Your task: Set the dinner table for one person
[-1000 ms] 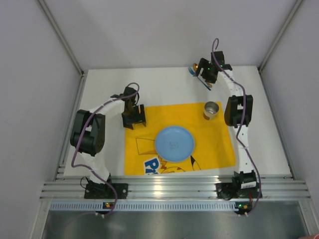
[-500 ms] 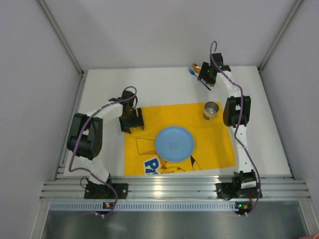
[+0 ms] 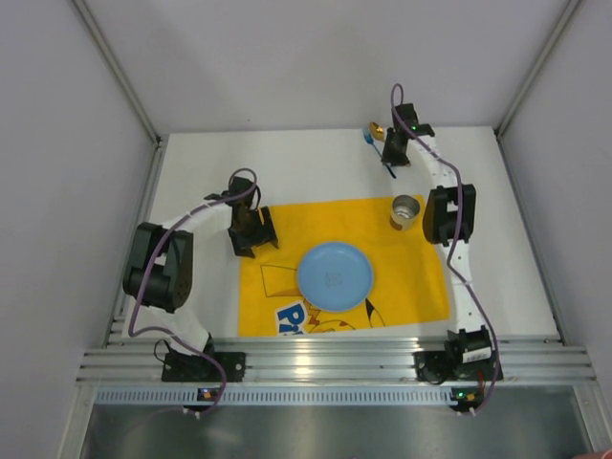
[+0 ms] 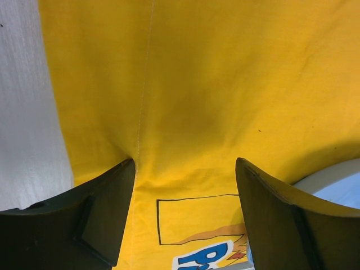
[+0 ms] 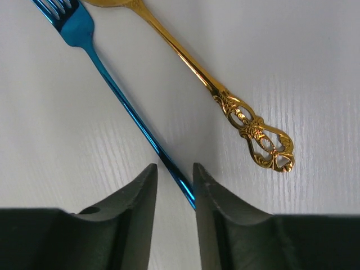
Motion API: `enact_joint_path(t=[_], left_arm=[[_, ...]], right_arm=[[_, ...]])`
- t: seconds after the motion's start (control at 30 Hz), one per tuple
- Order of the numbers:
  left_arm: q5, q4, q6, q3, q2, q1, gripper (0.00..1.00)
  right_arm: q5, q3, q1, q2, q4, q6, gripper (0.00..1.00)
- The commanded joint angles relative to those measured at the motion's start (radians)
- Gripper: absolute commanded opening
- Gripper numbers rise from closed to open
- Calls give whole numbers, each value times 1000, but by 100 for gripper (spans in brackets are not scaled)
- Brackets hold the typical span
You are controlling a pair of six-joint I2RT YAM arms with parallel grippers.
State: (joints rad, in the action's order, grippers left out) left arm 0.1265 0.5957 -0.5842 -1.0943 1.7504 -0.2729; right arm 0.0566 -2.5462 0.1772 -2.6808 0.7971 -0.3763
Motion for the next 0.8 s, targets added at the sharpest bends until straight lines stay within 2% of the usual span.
enact_joint_path(t=[0.0, 0.07, 0.1, 0.3, 0.37, 0.47, 0.5, 0.6, 0.77], left_arm=[[44, -80, -42, 37, -41, 1, 77], [48, -97, -39, 51, -45, 1, 77], [48, -102, -32, 54, -43, 1, 77], [58, -114, 0, 54, -26, 8, 77], [61, -114, 12, 47, -25, 11, 77], [61, -114, 23, 36, -16, 15, 77], [61, -114, 24, 34, -15, 18, 77], [62, -123, 29, 39, -15, 24, 76], [78, -132, 43, 56, -20, 34, 76]], right_arm=[[5, 46, 39, -34, 207, 10, 28], [15, -11, 64, -67, 257, 28, 18], [15, 0, 70, -59, 249, 27, 18], [54, -26, 105, -70, 258, 43, 39], [68, -23, 107, -76, 255, 60, 40], [94, -25, 116, -88, 251, 74, 34], [106, -23, 119, -88, 249, 80, 22], [147, -23, 134, -90, 248, 82, 3], [147, -26, 125, -100, 241, 99, 0]])
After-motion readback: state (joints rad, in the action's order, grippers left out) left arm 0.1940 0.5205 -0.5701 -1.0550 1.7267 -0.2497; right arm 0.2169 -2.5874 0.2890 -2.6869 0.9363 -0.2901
